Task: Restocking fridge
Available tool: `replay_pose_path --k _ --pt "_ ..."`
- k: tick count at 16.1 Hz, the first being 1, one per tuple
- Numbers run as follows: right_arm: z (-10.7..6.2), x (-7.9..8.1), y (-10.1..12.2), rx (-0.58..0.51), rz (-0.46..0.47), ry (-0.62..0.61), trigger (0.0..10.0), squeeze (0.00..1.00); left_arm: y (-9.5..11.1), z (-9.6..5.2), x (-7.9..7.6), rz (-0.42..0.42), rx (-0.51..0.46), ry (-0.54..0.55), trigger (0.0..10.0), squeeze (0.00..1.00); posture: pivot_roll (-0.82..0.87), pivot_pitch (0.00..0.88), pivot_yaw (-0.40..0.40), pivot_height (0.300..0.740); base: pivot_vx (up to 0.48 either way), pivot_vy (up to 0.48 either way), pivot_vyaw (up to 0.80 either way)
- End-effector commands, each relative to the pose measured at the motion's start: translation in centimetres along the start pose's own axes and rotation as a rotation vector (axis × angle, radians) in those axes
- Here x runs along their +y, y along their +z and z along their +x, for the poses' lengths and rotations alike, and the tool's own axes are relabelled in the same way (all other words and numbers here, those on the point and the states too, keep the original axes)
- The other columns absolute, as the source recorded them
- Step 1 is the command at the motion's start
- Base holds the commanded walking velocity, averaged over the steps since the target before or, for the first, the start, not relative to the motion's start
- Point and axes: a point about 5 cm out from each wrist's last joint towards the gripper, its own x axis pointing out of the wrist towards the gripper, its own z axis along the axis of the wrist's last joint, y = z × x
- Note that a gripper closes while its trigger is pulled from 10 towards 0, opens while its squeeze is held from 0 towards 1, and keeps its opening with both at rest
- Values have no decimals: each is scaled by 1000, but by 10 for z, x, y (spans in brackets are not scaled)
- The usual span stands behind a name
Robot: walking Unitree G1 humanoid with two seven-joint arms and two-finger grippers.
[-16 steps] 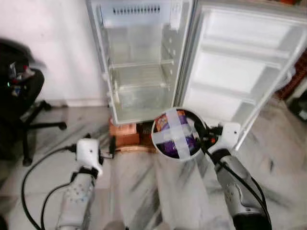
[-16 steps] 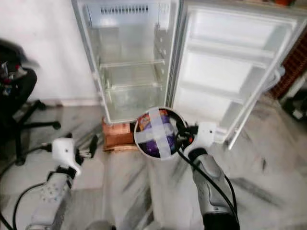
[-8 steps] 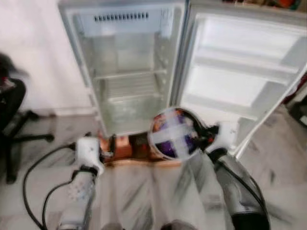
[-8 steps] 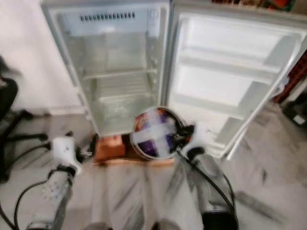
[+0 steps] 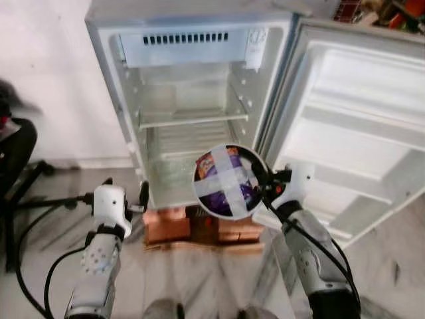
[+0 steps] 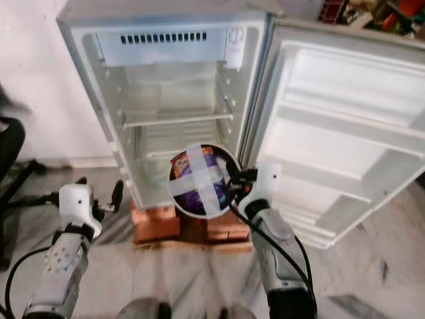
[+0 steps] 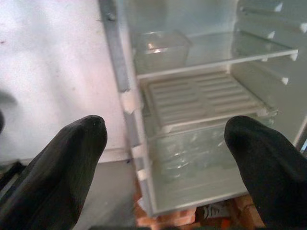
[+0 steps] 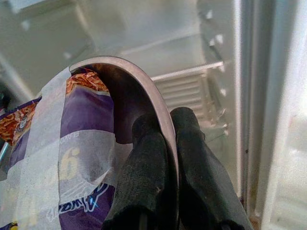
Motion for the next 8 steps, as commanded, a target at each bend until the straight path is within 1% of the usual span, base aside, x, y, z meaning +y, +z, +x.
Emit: replay_pose_path --k 1,3,8 --pt "-4 -10 4 -16 -6 -39 10000 0 -3 -2 -6 -1 11 -14 10000 0 100 55 -47 740 285 386 0" --pt "-4 -10 4 -18 -5 -40 10000 0 -3 -2 -6 4 6 -17 10000 0 99 55 -47 740 315 362 0" --pt "-6 -16 7 -43 -16 -74 10000 0 -4 -3 -4 -3 11 -2 10000 0 100 52 -48 740 0 0 0"
